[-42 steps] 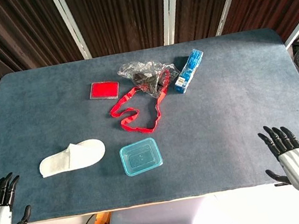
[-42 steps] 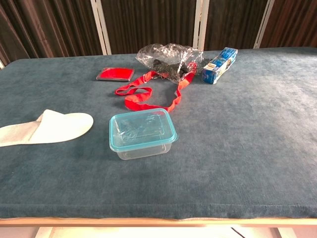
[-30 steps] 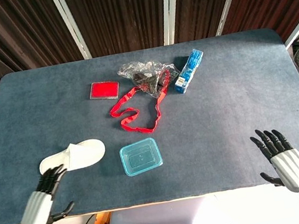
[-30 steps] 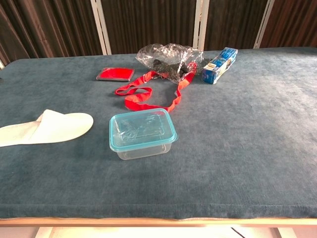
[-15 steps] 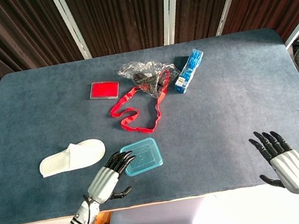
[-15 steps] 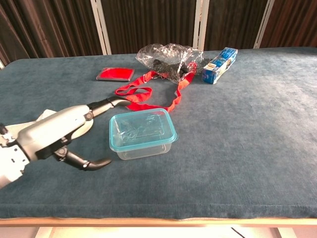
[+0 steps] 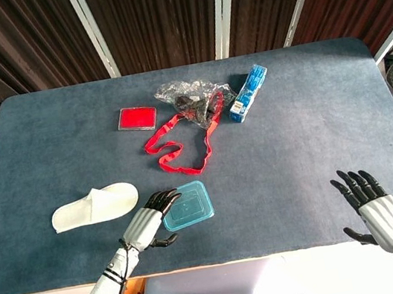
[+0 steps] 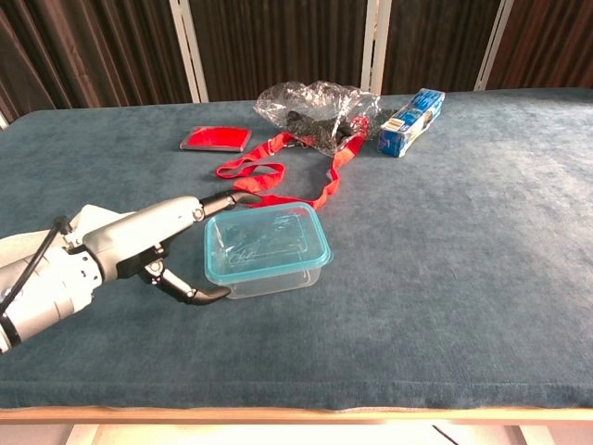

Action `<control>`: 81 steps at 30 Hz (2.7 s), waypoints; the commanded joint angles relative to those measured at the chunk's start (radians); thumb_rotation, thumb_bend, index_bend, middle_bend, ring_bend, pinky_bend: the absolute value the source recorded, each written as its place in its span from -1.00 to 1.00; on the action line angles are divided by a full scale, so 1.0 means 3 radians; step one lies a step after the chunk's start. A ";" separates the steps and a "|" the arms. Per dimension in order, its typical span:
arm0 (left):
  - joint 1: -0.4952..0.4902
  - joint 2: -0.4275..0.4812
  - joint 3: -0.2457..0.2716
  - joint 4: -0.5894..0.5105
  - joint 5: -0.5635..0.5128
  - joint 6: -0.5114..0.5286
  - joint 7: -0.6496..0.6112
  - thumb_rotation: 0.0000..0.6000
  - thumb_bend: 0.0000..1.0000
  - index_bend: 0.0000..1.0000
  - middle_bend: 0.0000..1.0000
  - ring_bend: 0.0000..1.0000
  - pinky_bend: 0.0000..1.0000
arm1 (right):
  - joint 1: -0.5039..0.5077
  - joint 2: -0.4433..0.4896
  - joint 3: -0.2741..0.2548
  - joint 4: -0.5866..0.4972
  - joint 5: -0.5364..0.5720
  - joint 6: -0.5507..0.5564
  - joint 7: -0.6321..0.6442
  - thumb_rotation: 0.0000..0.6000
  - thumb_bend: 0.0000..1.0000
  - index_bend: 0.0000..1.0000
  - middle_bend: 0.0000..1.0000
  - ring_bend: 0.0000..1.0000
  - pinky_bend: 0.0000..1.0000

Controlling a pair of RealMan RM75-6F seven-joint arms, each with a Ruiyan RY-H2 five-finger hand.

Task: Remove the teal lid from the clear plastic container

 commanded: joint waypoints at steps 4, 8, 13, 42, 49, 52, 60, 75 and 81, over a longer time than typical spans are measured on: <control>-0.0072 0.0044 -0.0031 -0.0035 -0.0174 -0.0129 0.0021 1.00 -0.47 -1.00 -1.00 -1.00 -1.00 | -0.0001 0.0004 -0.0004 0.0001 -0.0010 0.0004 0.0007 1.00 -0.43 -1.00 -1.00 -1.00 -1.00; -0.0112 0.0016 -0.0031 0.0011 -0.0207 -0.0146 -0.0002 1.00 -0.47 -1.00 -1.00 -1.00 -1.00 | -0.0003 0.0009 -0.0006 0.0001 -0.0013 0.0008 0.0021 1.00 -0.43 -1.00 -1.00 -1.00 -1.00; -0.0168 -0.0020 -0.0036 0.0077 -0.0231 -0.0175 -0.0036 1.00 -0.47 -1.00 -1.00 -1.00 -1.00 | -0.0002 0.0016 -0.0004 0.0001 -0.0013 0.0011 0.0041 1.00 -0.42 -1.00 -1.00 -1.00 -1.00; -0.0078 -0.0703 0.0271 0.1180 0.0277 0.0628 -0.0760 1.00 -0.34 -0.49 -0.21 -0.43 -0.28 | 0.0043 -0.0034 -0.0035 0.0005 -0.0084 -0.0089 -0.0083 1.00 -0.43 -1.00 -1.00 -1.00 -1.00; -0.0015 -0.0830 0.0453 0.1482 0.0539 0.0944 -0.0864 1.00 -0.34 -0.47 -0.19 -0.40 -0.27 | 0.0406 -0.0256 0.0062 0.0113 -0.0267 -0.0515 -0.0363 1.00 -0.42 -1.00 -1.00 -1.00 -1.00; -0.0026 -0.0851 0.0467 0.1533 0.0575 0.0989 -0.0907 1.00 -0.34 -0.47 -0.19 -0.41 -0.27 | 0.0620 -0.0358 0.0146 0.0119 -0.0323 -0.0724 -0.0432 1.00 -0.42 -1.00 -1.00 -1.00 -1.00; -0.0038 -0.0902 0.0425 0.1663 0.0594 0.1118 -0.0924 1.00 -0.34 -0.48 -0.20 -0.50 -0.34 | 0.1158 -0.0847 0.0299 0.0510 -0.0553 -0.1032 -0.0225 1.00 -0.40 -0.52 -1.00 -1.00 -1.00; -0.0071 -0.0934 0.0536 0.1733 0.0645 0.1071 -0.1125 1.00 -0.34 -0.51 -0.20 -0.48 -0.33 | 0.1700 -0.1480 0.0256 0.1106 -0.0618 -0.1205 0.0287 1.00 -0.36 -0.19 -0.91 -1.00 -1.00; -0.0085 -0.0951 0.0558 0.1798 0.0662 0.1083 -0.1229 1.00 -0.34 -0.54 -0.20 -0.48 -0.33 | 0.1820 -0.1662 0.0237 0.1217 -0.0609 -0.1232 0.0253 1.00 -0.28 0.05 -0.84 -1.00 -1.00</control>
